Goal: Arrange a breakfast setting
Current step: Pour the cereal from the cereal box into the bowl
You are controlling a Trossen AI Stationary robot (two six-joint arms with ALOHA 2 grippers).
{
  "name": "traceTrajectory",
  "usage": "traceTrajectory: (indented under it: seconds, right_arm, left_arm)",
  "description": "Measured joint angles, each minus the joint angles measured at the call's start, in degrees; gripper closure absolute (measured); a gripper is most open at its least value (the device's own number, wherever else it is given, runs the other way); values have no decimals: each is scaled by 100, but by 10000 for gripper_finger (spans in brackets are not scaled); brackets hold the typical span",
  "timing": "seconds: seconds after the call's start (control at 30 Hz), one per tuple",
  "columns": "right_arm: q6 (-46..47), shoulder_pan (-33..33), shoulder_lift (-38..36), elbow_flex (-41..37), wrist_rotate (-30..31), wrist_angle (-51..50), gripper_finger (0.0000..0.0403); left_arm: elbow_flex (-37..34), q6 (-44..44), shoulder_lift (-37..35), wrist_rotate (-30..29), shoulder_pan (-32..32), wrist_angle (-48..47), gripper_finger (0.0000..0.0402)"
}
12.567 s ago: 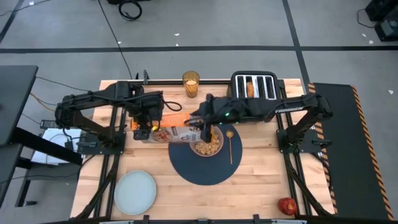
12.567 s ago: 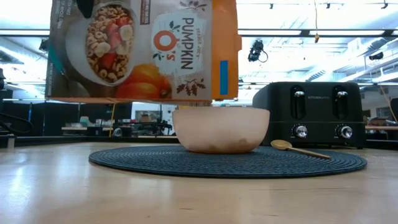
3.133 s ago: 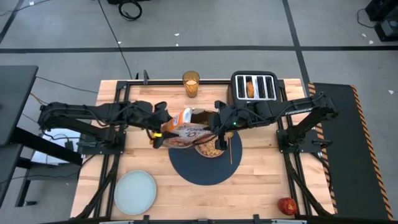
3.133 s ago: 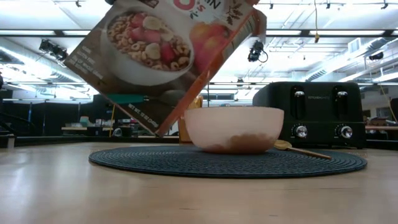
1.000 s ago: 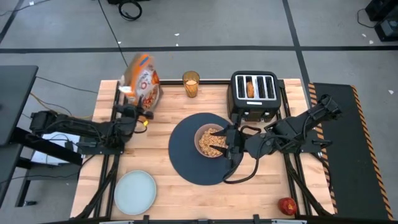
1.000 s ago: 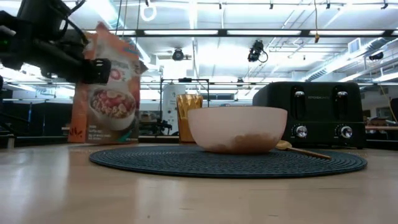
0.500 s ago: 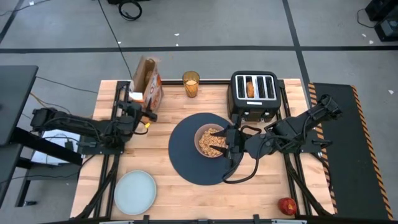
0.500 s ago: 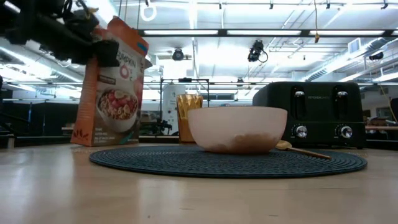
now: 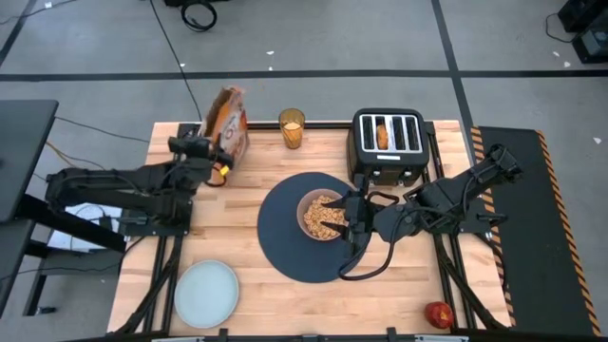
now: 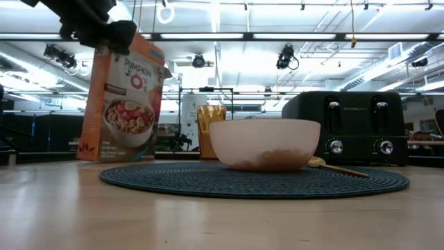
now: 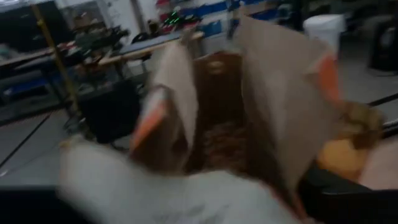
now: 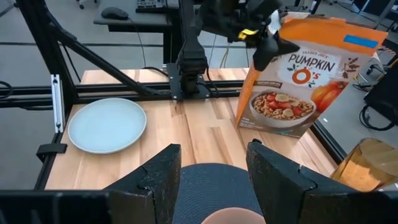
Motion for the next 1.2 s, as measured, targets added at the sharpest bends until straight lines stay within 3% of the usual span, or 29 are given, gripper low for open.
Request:
traceTrajectory:
  seconds: [0.17,0.27,0.43,0.6,0.83,1.0,1.2]
  right_arm:
    - [0,0,0,0,-2,-6,213]
    - [0,3,0,0,-2,-6,213]
    - [59,16,-2,0,-59,-57,213]
    - [61,17,-2,0,-110,-70,213]
    - [61,15,-2,0,-156,-67,213]
    - [169,56,-2,0,-201,-67,213]
    - [212,116,-2,0,-200,-67,213]
  left_arm:
    - [167,-274,3,-13,344,-396,291]
    - [214,-275,2,-363,385,-368,347]
    - [212,-415,-7,-946,384,-497,393]
    - [212,-1417,-9,-1440,436,-1012,387]
    - [212,-1932,0,-1132,841,-1149,376]
    - [223,-1922,-71,-621,1234,-1301,363]
    - [223,-1470,-335,234,1434,-1345,286]
